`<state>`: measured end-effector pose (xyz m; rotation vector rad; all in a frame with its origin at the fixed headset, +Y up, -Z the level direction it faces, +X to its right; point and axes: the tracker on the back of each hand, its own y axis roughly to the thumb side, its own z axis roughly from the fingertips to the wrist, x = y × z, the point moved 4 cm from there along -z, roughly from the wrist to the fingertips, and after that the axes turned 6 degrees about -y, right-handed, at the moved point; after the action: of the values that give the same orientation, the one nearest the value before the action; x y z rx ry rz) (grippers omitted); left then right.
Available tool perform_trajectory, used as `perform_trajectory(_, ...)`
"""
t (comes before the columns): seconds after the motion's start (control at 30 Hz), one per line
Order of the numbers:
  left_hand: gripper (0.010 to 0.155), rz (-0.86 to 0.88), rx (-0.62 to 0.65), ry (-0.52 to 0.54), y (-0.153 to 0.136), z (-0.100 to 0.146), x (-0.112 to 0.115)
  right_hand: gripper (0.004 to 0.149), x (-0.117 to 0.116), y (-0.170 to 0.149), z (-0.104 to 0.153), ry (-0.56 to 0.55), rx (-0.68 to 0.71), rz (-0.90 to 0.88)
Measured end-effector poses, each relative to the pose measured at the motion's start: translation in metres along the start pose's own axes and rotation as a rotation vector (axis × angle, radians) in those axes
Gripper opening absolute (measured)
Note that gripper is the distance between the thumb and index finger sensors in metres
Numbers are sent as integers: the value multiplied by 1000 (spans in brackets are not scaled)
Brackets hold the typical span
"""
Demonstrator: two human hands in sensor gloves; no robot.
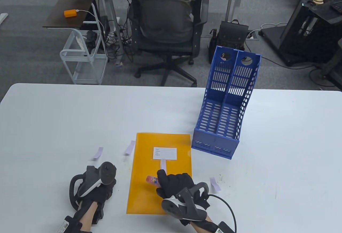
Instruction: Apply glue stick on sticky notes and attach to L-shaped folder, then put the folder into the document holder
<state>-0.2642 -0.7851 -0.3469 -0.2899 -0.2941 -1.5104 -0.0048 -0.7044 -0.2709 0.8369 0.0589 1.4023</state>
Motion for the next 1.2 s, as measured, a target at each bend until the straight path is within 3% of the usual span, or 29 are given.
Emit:
perform_trajectory(0.23, 65, 108, -2, -8, -7, 5, -5, 65, -1, 0, -1, 11, 1, 7)
perform_trajectory(0.37, 76, 122, 60, 89, -1, 19, -21, 65, -3, 0, -1, 31, -11, 11)
perform_trajectory(0.47, 83, 248, 247, 139, 17, 35, -33, 66, -4, -1, -2, 62, -30, -58)
perform_trajectory(0.57, 88, 433, 457, 90, 41, 46, -35, 66, -4, -2, -2, 72, -38, -190)
perform_trajectory(0.63, 89, 451, 537, 48, 56, 50, -32, 66, -2, -2, -3, 63, -45, -231)
perform_trajectory(0.8, 81, 417, 588, 42, 71, 50, -27, 70, 6, -5, -4, 6, -65, -332)
perform_trajectory(0.87, 69, 453, 594, 14, 71, 48, -25, 70, 8, -7, -4, -9, -75, -373)
perform_trajectory(0.97, 62, 552, 617, -27, 68, 47, -23, 70, 7, -11, -4, -13, -83, -403)
perform_trajectory(1.2, 60, 638, 660, 1, 63, 48, -32, 65, 9, -22, -3, -65, -173, -489)
